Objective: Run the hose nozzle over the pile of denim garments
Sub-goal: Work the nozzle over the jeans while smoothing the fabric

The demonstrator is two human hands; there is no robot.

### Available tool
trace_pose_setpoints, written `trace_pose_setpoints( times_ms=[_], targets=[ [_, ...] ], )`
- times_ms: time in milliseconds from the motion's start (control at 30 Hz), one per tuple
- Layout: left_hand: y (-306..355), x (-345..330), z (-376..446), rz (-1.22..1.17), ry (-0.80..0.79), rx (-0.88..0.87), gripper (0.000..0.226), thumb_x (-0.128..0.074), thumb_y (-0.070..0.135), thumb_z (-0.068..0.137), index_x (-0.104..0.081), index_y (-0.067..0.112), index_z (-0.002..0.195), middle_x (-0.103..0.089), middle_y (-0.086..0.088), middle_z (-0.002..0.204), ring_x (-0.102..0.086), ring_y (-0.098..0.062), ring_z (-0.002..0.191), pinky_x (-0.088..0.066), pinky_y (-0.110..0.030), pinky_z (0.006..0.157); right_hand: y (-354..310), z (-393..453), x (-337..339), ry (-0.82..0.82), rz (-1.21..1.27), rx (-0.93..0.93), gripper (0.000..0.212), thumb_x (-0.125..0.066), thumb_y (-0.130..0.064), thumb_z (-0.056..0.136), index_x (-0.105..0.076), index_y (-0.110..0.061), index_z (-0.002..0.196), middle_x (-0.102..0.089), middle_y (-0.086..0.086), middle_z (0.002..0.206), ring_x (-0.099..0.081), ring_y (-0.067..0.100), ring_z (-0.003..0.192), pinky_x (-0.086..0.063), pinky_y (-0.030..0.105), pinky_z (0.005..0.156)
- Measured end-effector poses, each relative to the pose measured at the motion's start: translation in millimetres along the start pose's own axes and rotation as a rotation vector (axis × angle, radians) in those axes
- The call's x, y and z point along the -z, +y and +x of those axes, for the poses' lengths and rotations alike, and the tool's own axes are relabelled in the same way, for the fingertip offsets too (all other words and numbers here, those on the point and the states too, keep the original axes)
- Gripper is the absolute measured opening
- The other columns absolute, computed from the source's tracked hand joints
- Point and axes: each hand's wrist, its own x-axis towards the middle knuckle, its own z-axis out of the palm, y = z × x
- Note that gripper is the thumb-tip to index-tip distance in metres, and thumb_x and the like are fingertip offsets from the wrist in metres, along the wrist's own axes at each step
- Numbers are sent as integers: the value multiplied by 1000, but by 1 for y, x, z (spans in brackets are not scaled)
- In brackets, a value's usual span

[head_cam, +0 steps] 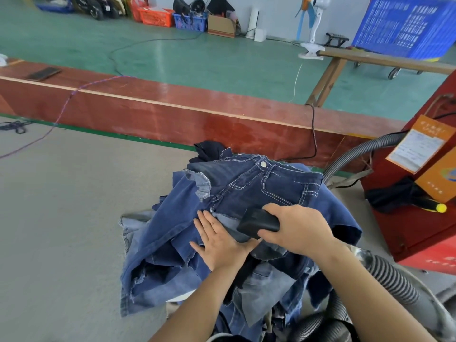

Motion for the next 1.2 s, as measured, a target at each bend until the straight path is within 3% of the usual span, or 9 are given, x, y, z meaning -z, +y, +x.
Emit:
trace_pose_setpoints(
  times_ms=[233, 367, 467, 567, 700, 767, 833, 967, 1200],
  targets=[
    [-2, 0, 2, -40, -9, 0, 141, -52, 82, 56, 29, 9, 146, 31, 2, 155, 24, -18, 145, -2, -55, 116, -34, 22, -15, 56, -87, 31, 38, -50, -52, 89, -48, -23, 113, -65, -1, 87, -64, 25, 81, -31, 29, 53],
    [1, 3, -2, -121, 24, 1, 126, -19, 74, 49, 26, 10, 147, 25, 0, 159, 24, -16, 146, -1, -57, 118, -51, 27, -23, 95, -29, 40, 41, -48, -52, 93, -44, -21, 119, -67, 3, 92, -65, 28, 85, -33, 31, 58],
    [-1, 0, 0, -55, 22, -9, 137, -42, 84, 54, 24, 9, 148, 26, -1, 159, 23, -18, 146, -2, -56, 117, -50, 29, -15, 148, 126, -8, 47, -48, -56, 91, -44, -26, 126, -68, 0, 95, -65, 25, 88, -37, 31, 61],
    [-2, -4, -5, -80, 90, -38, 152, -42, 97, 43, 23, 9, 148, 24, -6, 159, 20, -21, 147, -5, -56, 116, -30, 27, 6, 223, 235, -70, 44, -53, -56, 87, -49, -31, 123, -69, -6, 96, -65, 22, 87, -37, 29, 60],
    [-4, -10, -16, 5, 286, -190, 126, -43, 91, 58, 9, 24, 151, 19, -19, 157, 10, -33, 148, -7, -59, 115, -3, 11, 20, 204, 210, -141, 40, -56, -57, 85, -53, -34, 117, -68, -9, 96, -63, 19, 90, -39, 30, 62],
    [-6, -11, -14, 63, 247, -192, 116, -39, 91, 62, 9, 32, 150, 21, -20, 157, 16, -33, 147, -4, -60, 114, 3, 4, 21, 161, 145, -119, 40, -55, -57, 85, -53, -35, 118, -67, -10, 97, -62, 17, 92, -40, 30, 63],
    [-5, -12, -11, 96, 163, -128, 115, -34, 93, 63, 23, 37, 146, 26, -18, 156, 23, -31, 146, -1, -60, 114, 7, 0, 22, 112, 115, -82, 41, -55, -58, 84, -53, -37, 118, -67, -12, 99, -61, 15, 94, -40, 29, 64],
    [-5, -11, -8, 58, 110, -77, 123, -47, 88, 65, 42, 37, 132, 28, -12, 157, 24, -27, 145, -2, -61, 114, 7, -7, 19, 23, 89, -30, 41, -56, -62, 80, -53, -41, 115, -66, -15, 100, -60, 12, 97, -36, 28, 64],
    [-4, -10, -8, -50, 88, -43, 127, -56, 81, 64, 30, 33, 144, 27, -3, 158, 24, -21, 146, -3, -59, 115, -20, 8, -1, -24, -45, 30, 40, -54, -52, 85, -50, -26, 115, -66, -3, 96, -62, 24, 93, -35, 30, 62]
  ],
)
